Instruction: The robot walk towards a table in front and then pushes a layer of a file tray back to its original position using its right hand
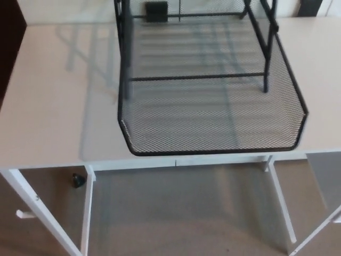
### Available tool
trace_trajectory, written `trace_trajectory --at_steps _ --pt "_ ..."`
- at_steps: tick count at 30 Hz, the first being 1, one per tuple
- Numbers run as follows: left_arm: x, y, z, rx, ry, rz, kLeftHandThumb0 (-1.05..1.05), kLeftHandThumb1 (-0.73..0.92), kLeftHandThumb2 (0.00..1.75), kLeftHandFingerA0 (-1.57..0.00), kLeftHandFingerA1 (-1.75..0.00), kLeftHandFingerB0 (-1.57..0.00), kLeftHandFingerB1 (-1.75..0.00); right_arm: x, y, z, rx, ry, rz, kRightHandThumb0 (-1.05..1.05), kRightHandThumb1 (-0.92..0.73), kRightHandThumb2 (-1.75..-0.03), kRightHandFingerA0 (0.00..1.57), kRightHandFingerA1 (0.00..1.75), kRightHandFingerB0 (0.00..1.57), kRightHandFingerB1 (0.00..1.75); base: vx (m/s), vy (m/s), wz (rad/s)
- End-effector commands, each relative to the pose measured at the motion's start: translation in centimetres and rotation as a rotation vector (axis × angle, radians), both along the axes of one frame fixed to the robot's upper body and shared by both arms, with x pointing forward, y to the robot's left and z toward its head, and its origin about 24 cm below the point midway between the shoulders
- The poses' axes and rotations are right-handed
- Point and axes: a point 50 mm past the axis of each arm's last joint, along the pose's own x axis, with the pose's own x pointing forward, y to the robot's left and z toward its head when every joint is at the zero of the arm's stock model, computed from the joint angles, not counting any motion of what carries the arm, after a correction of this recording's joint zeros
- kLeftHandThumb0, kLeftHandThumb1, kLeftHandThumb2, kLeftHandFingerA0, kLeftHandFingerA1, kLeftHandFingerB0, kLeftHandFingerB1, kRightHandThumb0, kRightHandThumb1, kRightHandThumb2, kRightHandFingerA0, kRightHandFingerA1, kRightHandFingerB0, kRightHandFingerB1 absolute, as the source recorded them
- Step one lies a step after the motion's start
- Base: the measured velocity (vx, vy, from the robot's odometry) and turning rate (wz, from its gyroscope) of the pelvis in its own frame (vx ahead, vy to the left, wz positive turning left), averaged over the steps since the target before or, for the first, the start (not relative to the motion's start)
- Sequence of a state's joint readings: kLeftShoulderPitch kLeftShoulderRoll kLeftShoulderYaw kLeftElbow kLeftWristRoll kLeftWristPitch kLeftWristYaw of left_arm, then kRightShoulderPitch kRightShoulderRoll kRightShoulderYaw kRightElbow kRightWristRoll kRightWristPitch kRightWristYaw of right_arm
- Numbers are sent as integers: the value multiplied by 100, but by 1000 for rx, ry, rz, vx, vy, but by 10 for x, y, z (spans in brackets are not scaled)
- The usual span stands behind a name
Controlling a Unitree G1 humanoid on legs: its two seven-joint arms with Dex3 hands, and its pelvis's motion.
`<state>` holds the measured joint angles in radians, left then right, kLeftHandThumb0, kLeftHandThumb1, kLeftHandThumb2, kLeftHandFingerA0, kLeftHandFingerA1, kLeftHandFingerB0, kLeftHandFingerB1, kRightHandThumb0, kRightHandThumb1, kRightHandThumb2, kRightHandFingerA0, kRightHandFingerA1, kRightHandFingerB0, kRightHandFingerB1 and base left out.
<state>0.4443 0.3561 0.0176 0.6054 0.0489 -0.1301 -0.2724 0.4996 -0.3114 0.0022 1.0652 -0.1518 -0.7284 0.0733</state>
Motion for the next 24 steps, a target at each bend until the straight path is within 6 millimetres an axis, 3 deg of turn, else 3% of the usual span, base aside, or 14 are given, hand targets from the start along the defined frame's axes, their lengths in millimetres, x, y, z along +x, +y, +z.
trace_trajectory --at_steps 1,12,13,14,15,18,19,20,22,23,24 --pt "4 1 1 27 3 -45 -25 61 59 -53 -40 -40 -35 5 -4 2 -12 -15 10 -81 -42 -84 64 75 61 68 -1 49 16" --pt "4 2 0 25 -6 -82 -26 62 59 -53 -40 -40 -35 4 -2 0 -19 6 15 -85 -45 -84 62 74 59 67 59 -84 8" --pt "5 2 0 27 -7 -84 -26 62 59 -53 -40 -40 -35 4 -3 0 -21 2 16 -75 -51 -56 64 73 61 63 42 -88 -1" --pt "5 2 1 32 -8 -91 -26 62 59 -54 -40 -40 -35 4 -2 0 -21 -7 15 -80 -43 -84 63 75 60 69 38 -83 -1" --pt "6 2 1 36 -8 -96 -26 62 59 -54 -40 -40 -35 4 -1 1 -19 -14 13 -74 -51 -57 64 73 61 64 0 0 0" --pt "6 2 1 35 -8 -99 -26 62 59 -55 -40 -41 -35 5 0 4 -12 -50 -1 -73 -50 -56 67 73 62 62 0 0 0" --pt "5 1 1 29 -6 -98 -25 62 59 -55 -40 -41 -35 3 1 4 -10 -62 -22 -75 -40 -66 67 73 62 64 0 0 0" --pt "5 1 1 36 -4 -108 -26 63 59 -55 -39 -41 -35 3 1 5 -9 -79 -28 -71 -50 -57 68 69 63 59 0 0 0" --pt "5 0 2 46 -6 -128 -26 63 59 -56 -40 -41 -35 4 5 9 6 -147 -56 -67 -49 -55 68 66 65 57 0 0 0" --pt "6 1 3 51 -9 -129 -26 63 59 -56 -40 -42 -35 8 10 13 27 -199 -49 -73 -42 -81 67 70 63 64 0 0 0" --pt "6 1 3 53 -10 -129 -26 63 59 -56 -40 -42 -35 9 12 15 35 -220 -46 -73 -42 -81 67 70 63 64 0 0 0"
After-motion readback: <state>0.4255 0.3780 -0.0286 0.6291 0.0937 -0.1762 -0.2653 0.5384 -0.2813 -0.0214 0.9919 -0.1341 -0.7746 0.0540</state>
